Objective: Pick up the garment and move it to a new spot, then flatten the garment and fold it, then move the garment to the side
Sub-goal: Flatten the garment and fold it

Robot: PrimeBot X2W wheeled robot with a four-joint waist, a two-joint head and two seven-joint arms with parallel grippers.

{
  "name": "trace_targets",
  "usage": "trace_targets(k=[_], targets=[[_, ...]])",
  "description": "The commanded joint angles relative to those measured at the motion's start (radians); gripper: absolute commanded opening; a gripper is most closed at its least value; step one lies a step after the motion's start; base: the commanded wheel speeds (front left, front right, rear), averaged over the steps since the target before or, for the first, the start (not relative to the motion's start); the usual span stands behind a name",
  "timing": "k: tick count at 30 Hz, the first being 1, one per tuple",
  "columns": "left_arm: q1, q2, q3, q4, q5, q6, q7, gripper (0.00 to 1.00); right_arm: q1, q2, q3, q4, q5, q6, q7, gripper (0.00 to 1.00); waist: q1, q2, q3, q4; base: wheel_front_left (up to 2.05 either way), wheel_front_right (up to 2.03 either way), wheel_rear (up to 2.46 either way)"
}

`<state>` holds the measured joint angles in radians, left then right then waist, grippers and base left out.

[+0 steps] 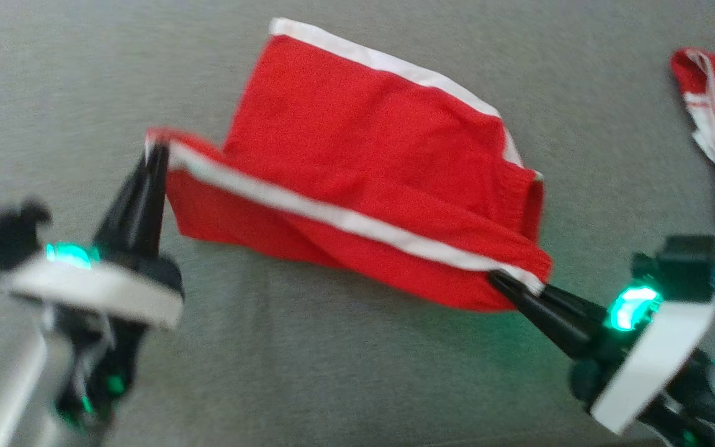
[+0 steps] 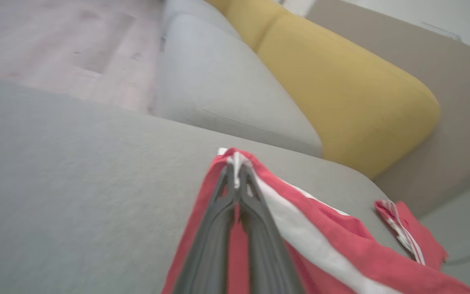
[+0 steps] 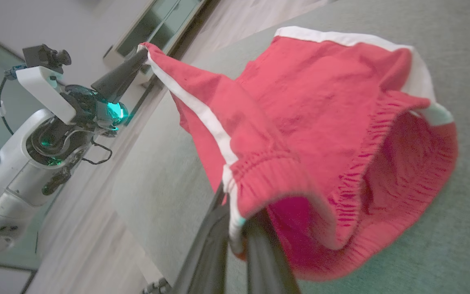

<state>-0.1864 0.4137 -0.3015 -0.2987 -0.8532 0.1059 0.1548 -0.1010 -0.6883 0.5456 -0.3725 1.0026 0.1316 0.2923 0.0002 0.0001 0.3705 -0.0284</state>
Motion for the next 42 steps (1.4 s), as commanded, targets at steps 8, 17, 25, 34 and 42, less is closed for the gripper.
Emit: trace_targets(k=[8, 17, 25, 34, 42], targets=[[-0.465, 0.114, 0.009, 0.162, -0.009, 0.03, 0.318, 0.0, -0.245, 0.276, -0.025, 0.09, 0.089, -0.001, 0.085, 0.0, -0.0002, -0.0001, 0.167, -0.209, 0.0, 0.0, 0.0], [-0.708, 0.113, -0.076, 0.398, 0.088, 0.016, 0.399, 0.0, -0.42, 0.362, -0.07, 0.268, 0.066, -0.001, 0.133, 0.0, -0.0002, -0.0001, 0.231, -0.252, 0.0, 0.0, 0.0], [-0.716, 0.099, -0.107, 0.551, 0.099, 0.011, 0.408, 0.0, -0.427, 0.407, -0.091, 0.344, 0.041, -0.001, 0.141, 1.0, -0.0002, -0.0001, 0.202, -0.243, 0.0, 0.0, 0.0], [-0.557, 0.092, -0.059, 0.508, 0.016, -0.004, 0.337, 1.0, -0.292, 0.282, -0.212, 0.245, -0.097, -0.001, 0.116, 1.0, -0.0002, -0.0001, 0.078, -0.205, 0.0, 0.0, 0.0], [-0.408, 0.074, -0.06, 0.403, 0.061, 0.035, 0.202, 1.0, -0.077, 0.259, -0.423, 0.083, -0.412, -0.001, 0.033, 1.0, -0.0002, -0.0001, 0.051, -0.174, 0.0, 0.0, 0.0]])
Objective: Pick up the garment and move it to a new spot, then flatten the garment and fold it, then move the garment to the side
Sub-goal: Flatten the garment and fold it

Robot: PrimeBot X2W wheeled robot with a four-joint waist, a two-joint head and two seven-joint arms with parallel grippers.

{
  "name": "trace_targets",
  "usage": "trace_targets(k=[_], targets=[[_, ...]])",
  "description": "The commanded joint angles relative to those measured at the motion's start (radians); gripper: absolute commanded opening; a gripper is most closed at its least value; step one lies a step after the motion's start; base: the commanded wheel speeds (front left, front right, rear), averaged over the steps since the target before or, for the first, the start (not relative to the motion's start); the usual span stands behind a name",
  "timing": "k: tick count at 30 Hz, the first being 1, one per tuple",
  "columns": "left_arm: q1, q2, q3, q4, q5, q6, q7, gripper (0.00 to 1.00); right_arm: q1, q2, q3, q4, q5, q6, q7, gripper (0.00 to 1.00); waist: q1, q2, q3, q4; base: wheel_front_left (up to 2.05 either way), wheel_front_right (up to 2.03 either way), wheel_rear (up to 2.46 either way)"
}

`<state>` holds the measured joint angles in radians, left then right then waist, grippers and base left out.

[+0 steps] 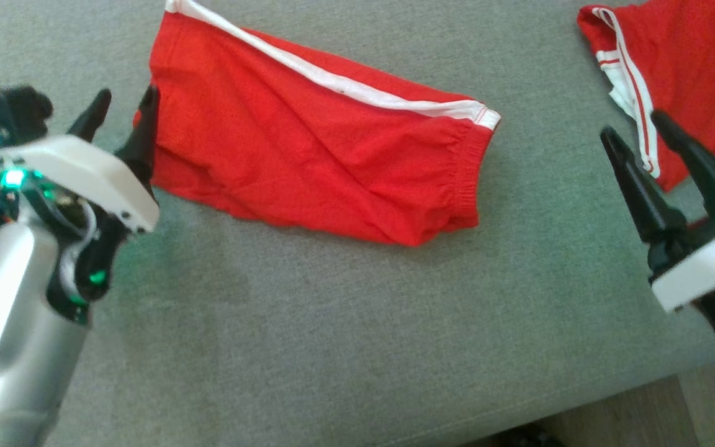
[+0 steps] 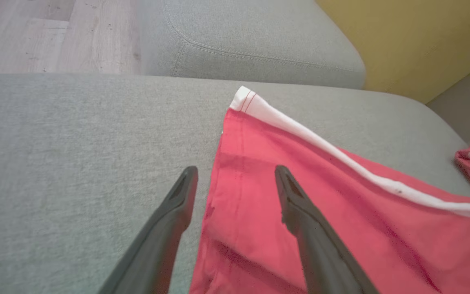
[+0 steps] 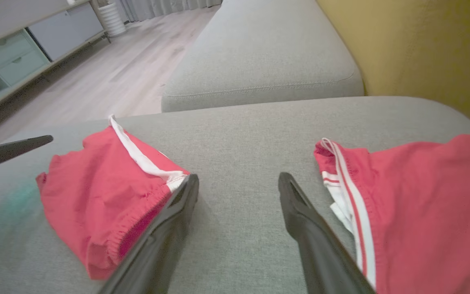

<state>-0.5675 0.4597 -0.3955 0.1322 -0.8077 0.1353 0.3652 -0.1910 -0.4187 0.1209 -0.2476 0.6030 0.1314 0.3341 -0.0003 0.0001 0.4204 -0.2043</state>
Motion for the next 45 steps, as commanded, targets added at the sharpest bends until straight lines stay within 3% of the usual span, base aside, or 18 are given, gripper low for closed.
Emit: trace_targets(k=[1, 5, 10, 19, 25, 26, 27, 30, 34, 38, 45], targets=[[-0.027, 0.023, 0.022, -0.02, 0.031, 0.01, -0.016, 1.0, 0.034, 0.004, -0.008, -0.059, -0.043, -0.001, -0.012, 1.0, 0.0003, -0.0001, 0.003, 0.003, 0.0, 0.0, 0.0], [-0.058, -0.035, -0.017, 0.05, 0.058, 0.036, -0.024, 1.0, 0.084, 0.065, -0.013, -0.098, -0.127, -0.001, -0.026, 1.0, 0.0003, -0.0001, 0.007, 0.005, 0.0, 0.0, 0.0], [-0.1, -0.06, -0.084, 0.18, 0.122, 0.06, 0.0, 1.0, 0.113, 0.094, 0.027, -0.096, -0.173, -0.001, -0.036, 1.0, 0.0003, -0.0001, 0.0, -0.003, 0.0, 0.0, 0.0], [-0.127, -0.112, -0.1, 0.272, 0.088, 0.038, 0.021, 1.0, 0.136, 0.098, 0.042, -0.068, -0.174, -0.001, -0.06, 1.0, 0.0003, -0.0001, -0.02, -0.008, 0.0, 0.0, 0.0], [-0.131, -0.112, -0.136, 0.323, 0.093, 0.016, 0.06, 1.0, 0.139, 0.09, 0.054, -0.056, -0.171, -0.001, -0.067, 1.0, 0.0003, -0.0001, -0.036, -0.009, 0.0, 0.0, 0.0], [-0.125, -0.111, -0.144, 0.329, 0.092, 0.007, 0.068, 0.23, 0.141, 0.089, 0.055, -0.054, -0.17, -0.001, -0.068, 1.0, 0.0003, -0.0001, -0.042, -0.009, 0.0, 0.0, 0.0], [-0.118, -0.109, -0.153, 0.332, 0.091, -0.004, 0.074, 0.0, 0.143, 0.089, 0.055, -0.052, -0.17, -0.001, -0.069, 1.0, 0.0003, -0.0001, -0.048, -0.008, 0.0, 0.0, 0.0], [-0.095, -0.106, -0.154, 0.328, 0.084, -0.017, 0.055, 0.0, 0.156, 0.087, 0.05, -0.048, -0.168, -0.001, -0.072, 1.0, 0.0003, -0.0001, -0.067, -0.001, 0.0, 0.0, 0.0], [-0.042, -0.106, -0.118, 0.288, 0.074, 0.001, -0.04, 0.0, 0.184, 0.088, 0.041, -0.045, -0.169, -0.001, -0.075, 1.0, 0.0003, -0.0001, -0.1, 0.018, 0.0, 0.0, 0.0], [0.07, -0.101, -0.069, 0.195, 0.06, 0.041, -0.154, 0.0, 0.222, 0.09, 0.028, -0.051, -0.171, -0.001, -0.07, 1.0, 0.0003, -0.0001, -0.139, 0.042, 0.0, 0.0, 0.0], [0.342, -0.107, -0.02, -0.02, 0.014, 0.124, -0.254, 0.0, 0.292, 0.095, -0.005, -0.08, -0.167, -0.001, -0.053, 1.0, 0.0003, -0.0001, -0.181, 0.108, 0.0, 0.0, 0.0]])
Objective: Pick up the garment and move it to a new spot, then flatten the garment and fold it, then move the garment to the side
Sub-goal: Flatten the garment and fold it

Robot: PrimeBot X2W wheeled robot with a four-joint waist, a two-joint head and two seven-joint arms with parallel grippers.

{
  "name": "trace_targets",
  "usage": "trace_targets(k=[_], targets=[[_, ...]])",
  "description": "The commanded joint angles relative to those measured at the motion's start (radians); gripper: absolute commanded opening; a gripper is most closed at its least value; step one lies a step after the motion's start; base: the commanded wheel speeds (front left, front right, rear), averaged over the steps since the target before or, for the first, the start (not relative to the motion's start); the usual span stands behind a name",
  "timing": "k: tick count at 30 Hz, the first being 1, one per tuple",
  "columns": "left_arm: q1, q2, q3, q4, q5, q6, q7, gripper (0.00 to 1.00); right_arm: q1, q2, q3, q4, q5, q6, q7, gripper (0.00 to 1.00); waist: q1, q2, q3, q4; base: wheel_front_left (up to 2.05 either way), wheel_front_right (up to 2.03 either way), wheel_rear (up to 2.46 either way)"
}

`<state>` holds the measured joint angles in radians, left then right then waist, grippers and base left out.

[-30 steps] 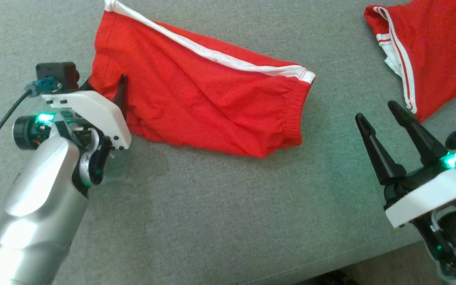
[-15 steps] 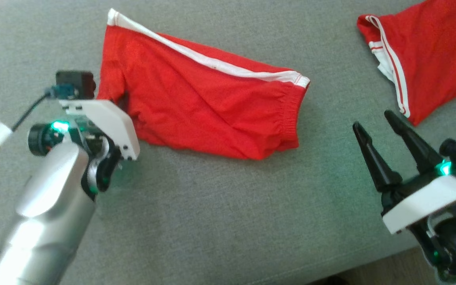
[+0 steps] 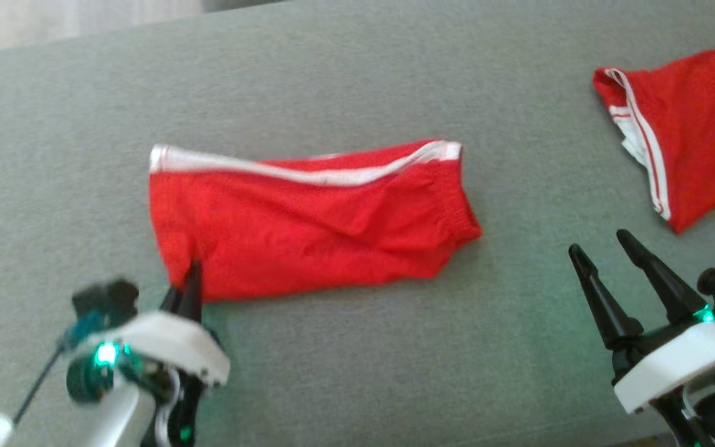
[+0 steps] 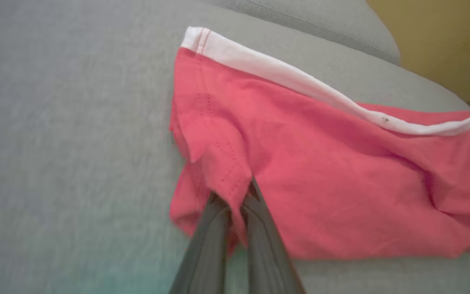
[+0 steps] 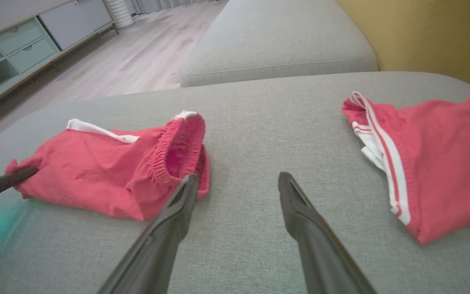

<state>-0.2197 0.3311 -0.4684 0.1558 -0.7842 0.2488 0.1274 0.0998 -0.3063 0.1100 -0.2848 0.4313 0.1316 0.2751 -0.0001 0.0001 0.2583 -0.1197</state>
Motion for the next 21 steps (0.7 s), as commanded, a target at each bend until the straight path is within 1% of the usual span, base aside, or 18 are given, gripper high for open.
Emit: trace_targets(k=[1, 4, 8, 9, 10, 11, 12, 13, 14, 16, 19, 21], targets=[[0.026, 0.016, 0.06, -0.065, -0.02, 0.019, -0.026, 0.0, 0.005, -0.018, 0.007, -0.047, 0.006, -0.001, 0.008, 1.0, 0.0001, -0.0001, -0.023, 0.03, 0.0, 0.0, 0.0], [0.086, -0.002, 0.068, -0.097, -0.042, 0.029, -0.049, 0.0, 0.013, -0.021, 0.009, -0.055, 0.01, -0.001, 0.017, 1.0, 0.0001, -0.0001, -0.034, 0.051, 0.0, 0.0, 0.0], [0.101, -0.023, 0.073, -0.103, -0.047, 0.022, -0.09, 0.0, 0.012, -0.028, 0.016, -0.056, 0.009, -0.001, 0.029, 1.0, 0.0001, -0.0001, -0.048, 0.063, 0.0, 0.0, 0.0], [0.1, -0.03, 0.077, -0.099, -0.048, 0.022, -0.102, 0.17, 0.011, -0.028, 0.018, -0.055, 0.009, -0.001, 0.031, 1.0, 0.0001, -0.0001, -0.051, 0.064, 0.0, 0.0, 0.0], [0.098, -0.033, 0.078, -0.095, -0.045, 0.02, -0.114, 0.49, 0.009, -0.028, 0.021, -0.055, 0.009, -0.001, 0.033, 1.0, 0.0001, -0.0001, -0.053, 0.063, 0.0, 0.0, 0.0], [0.095, -0.03, 0.073, -0.093, -0.032, 0.013, -0.13, 1.0, 0.007, -0.03, 0.025, -0.053, 0.007, -0.001, 0.034, 1.0, 0.0001, -0.0001, -0.055, 0.061, 0.0, 0.0, 0.0], [0.095, -0.03, 0.073, -0.093, -0.032, 0.013, -0.13, 1.0, 0.007, -0.03, 0.025, -0.053, 0.007, -0.001, 0.034, 1.0, 0.0001, -0.0001, -0.055, 0.061, 0.0, 0.0, 0.0], [0.093, -0.029, 0.071, -0.092, -0.019, 0.007, -0.151, 1.0, 0.004, -0.03, 0.029, -0.051, 0.006, -0.001, 0.035, 1.0, 0.0001, -0.0001, -0.058, 0.058, 0.0, 0.0, 0.0], [0.096, -0.03, 0.074, -0.088, -0.007, 0.01, -0.177, 1.0, 0.0, -0.031, 0.033, -0.049, 0.002, -0.001, 0.036, 1.0, 0.0001, -0.0001, -0.06, 0.054, 0.0, 0.0, 0.0], [0.1, -0.013, 0.071, -0.086, 0.06, 0.022, -0.257, 1.0, -0.014, -0.023, 0.042, -0.042, -0.01, -0.001, 0.033, 1.0, 0.0001, -0.0001, -0.068, 0.046, 0.0, 0.0, 0.0], [0.13, -0.012, 0.077, -0.094, 0.136, 0.05, -0.354, 1.0, -0.046, 0.014, 0.056, -0.034, -0.027, -0.001, 0.033, 1.0, 0.0001, -0.0001, -0.075, 0.04, 0.0, 0.0, 0.0], [0.156, -0.022, 0.096, -0.109, 0.183, 0.074, -0.379, 1.0, -0.076, 0.053, 0.063, -0.021, -0.036, -0.001, 0.037, 1.0, 0.0001, -0.0001, -0.075, 0.043, 0.0, 0.0, 0.0]])
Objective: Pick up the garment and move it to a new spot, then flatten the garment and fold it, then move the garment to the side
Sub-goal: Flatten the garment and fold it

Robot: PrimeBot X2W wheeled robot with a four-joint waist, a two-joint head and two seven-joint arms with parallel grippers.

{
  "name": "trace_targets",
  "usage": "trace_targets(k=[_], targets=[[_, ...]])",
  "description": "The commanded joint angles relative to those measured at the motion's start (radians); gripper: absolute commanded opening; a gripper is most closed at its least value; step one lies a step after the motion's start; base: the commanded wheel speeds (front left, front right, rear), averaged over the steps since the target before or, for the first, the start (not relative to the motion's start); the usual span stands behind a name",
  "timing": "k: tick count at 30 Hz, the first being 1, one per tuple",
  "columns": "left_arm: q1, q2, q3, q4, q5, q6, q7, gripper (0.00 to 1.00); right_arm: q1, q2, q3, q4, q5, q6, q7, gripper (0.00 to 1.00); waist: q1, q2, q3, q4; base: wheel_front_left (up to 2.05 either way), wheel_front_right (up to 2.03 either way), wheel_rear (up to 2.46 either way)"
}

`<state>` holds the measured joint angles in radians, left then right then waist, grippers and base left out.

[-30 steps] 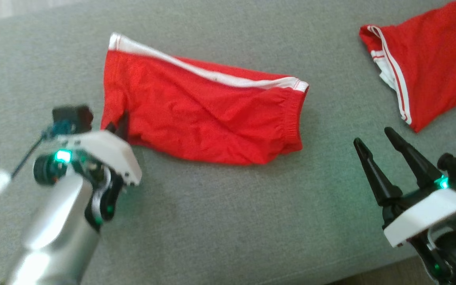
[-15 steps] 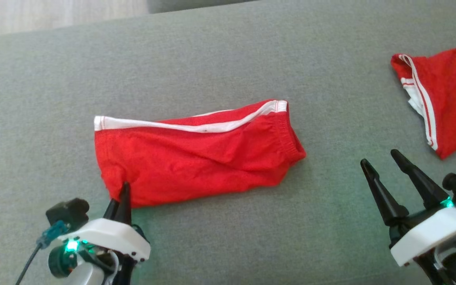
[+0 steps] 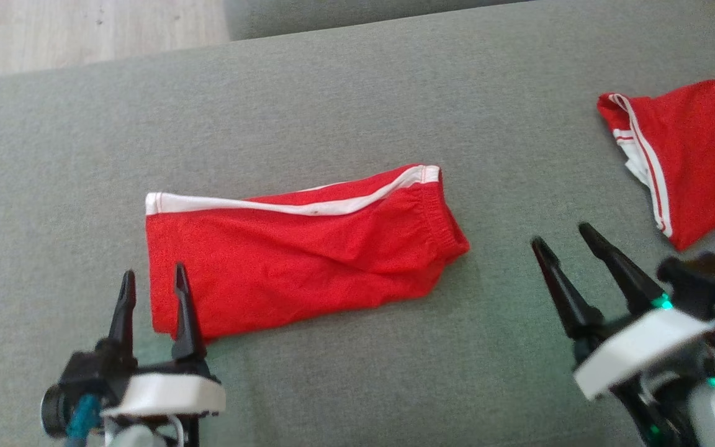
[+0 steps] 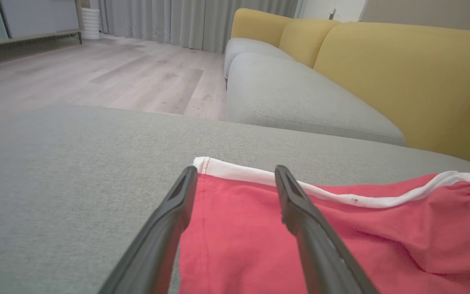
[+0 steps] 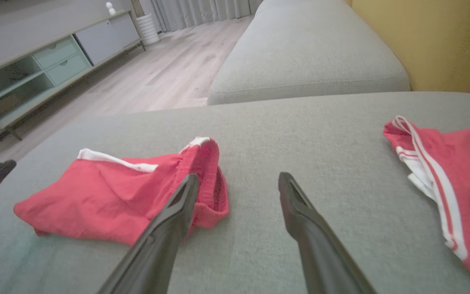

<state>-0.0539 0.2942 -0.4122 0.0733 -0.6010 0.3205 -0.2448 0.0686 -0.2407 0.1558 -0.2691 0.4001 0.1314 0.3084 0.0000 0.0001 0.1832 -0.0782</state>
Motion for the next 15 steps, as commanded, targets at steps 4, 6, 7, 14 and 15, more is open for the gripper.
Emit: trace_targets(k=[4, 6, 7, 14, 15], targets=[[0.033, -0.023, 0.083, -0.069, 0.117, 0.018, -0.016, 1.0, -0.113, 0.081, 0.029, 0.024, -0.036, -0.001, 0.021, 1.0, 0.0, -0.0001, 0.005, 0.027, 0.0, 0.0, 0.0], [0.058, -0.061, 0.109, -0.095, 0.18, 0.018, -0.016, 1.0, -0.145, 0.116, 0.041, 0.066, -0.066, -0.001, 0.026, 1.0, 0.0, -0.0001, 0.007, 0.045, 0.0, 0.0, 0.0], [0.072, -0.083, 0.123, -0.105, 0.204, 0.014, -0.017, 1.0, -0.161, 0.131, 0.045, 0.088, -0.076, -0.001, 0.03, 1.0, 0.0, -0.0001, 0.009, 0.053, 0.0, 0.0, 0.0], [0.135, -0.188, 0.183, -0.095, 0.313, -0.069, -0.017, 1.0, -0.274, 0.18, 0.061, 0.291, -0.143, -0.001, 0.046, 1.0, 0.0, -0.0001, 0.025, 0.107, 0.0, 0.0, 0.0], [0.134, -0.204, 0.203, -0.086, 0.33, -0.091, -0.017, 1.0, -0.305, 0.184, 0.057, 0.354, -0.172, -0.001, 0.039, 1.0, 0.0, -0.0001, 0.03, 0.118, 0.0, 0.0, 0.0]])
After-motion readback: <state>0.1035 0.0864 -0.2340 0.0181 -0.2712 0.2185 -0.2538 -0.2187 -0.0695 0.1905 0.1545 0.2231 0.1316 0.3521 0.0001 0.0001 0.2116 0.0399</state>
